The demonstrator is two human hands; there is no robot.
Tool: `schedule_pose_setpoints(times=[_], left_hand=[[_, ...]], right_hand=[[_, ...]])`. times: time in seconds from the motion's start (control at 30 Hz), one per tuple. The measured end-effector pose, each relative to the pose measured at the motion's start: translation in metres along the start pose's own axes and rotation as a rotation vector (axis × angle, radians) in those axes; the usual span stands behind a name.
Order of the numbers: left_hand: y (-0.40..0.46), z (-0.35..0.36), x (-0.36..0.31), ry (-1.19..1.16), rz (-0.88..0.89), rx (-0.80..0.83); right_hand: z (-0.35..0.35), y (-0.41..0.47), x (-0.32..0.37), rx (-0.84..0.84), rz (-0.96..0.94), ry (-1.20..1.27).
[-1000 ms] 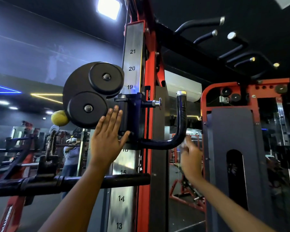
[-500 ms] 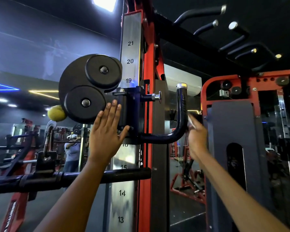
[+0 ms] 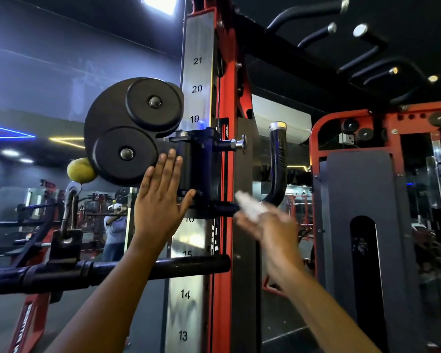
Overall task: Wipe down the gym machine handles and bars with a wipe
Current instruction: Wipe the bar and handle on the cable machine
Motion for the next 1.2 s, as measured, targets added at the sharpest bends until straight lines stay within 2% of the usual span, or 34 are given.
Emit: schedule_pose_setpoints(times=[0.07, 0.1, 0.13, 0.17, 0.23, 0.33, 0.47, 0.53, 0.6, 0.63, 0.73, 0.8, 0.93, 1.1, 1.2], left_hand=[[0.0, 0.001, 0.0, 0.0, -0.007, -0.003], [0.0, 0.0, 0.0, 0.001, -0.008, 0.0], [0.0, 0.0, -0.001, 0.002, -0.008, 0.003], [0.0, -0.001, -0.001, 0.004, -0.008, 0.005], [0.0, -0.002, -0.001, 0.002, -0.007, 0.009], [-0.001, -0.001, -0.001, 0.014, -0.003, 0.007], [0.0, -0.002, 0.0, 0.023, 0.001, 0.019], [0.0, -0.003, 0.0, 0.023, -0.001, 0.026], [0.001, -0.004, -0.001, 0.011, -0.007, 0.035], [0.0, -0.004, -0.001, 0.005, -0.009, 0.038], [0.0, -0.003, -0.001, 0.017, -0.014, 0.035], [0.0, -0.004, -0.001, 0.021, -0.015, 0.044], [0.0, -0.004, 0.0, 0.039, -0.013, 0.051], [0.0, -0.006, 0.0, 0.045, -0.008, 0.058], [0.001, -0.008, 0.0, 0.052, 0.001, 0.056]], right_hand=[[-0.026, 0.019, 0.019, -0.303, -0.627, -0.449], [-0.037, 0.036, 0.018, -0.342, -0.873, -0.675], [-0.044, 0.055, 0.008, -0.312, -1.04, -0.861], [-0.049, 0.071, -0.007, -0.251, -1.126, -0.973], [-0.052, 0.083, -0.037, -0.228, -1.145, -1.0], [-0.038, 0.07, -0.062, -0.342, -1.191, -0.958], [-0.035, 0.063, -0.067, -0.289, -1.262, -1.163], [-0.046, 0.063, -0.063, -0.157, -1.354, -1.329], [-0.057, 0.063, -0.05, 0.067, -1.557, -1.524], [-0.063, 0.066, -0.04, 0.137, -1.599, -1.563], [-0.07, 0.076, -0.008, 0.007, -1.447, -1.544], [-0.069, 0.074, -0.006, -0.015, -1.443, -1.587], [-0.036, 0.055, -0.021, 0.143, -1.501, -1.532], [0.044, 0.043, -0.015, 0.3, -1.291, -1.413], [0.04, 0.044, -0.006, 0.43, -1.304, -1.547]])
Point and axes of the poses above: each hand's wrist, its own y-axis towards the middle knuckle, its own z-axis out of the palm, x = y × z, the point moved 2 cm from there along y, towards the middle knuckle, and after that the axes turned 7 degrees about -y, right-handed, at the moved point
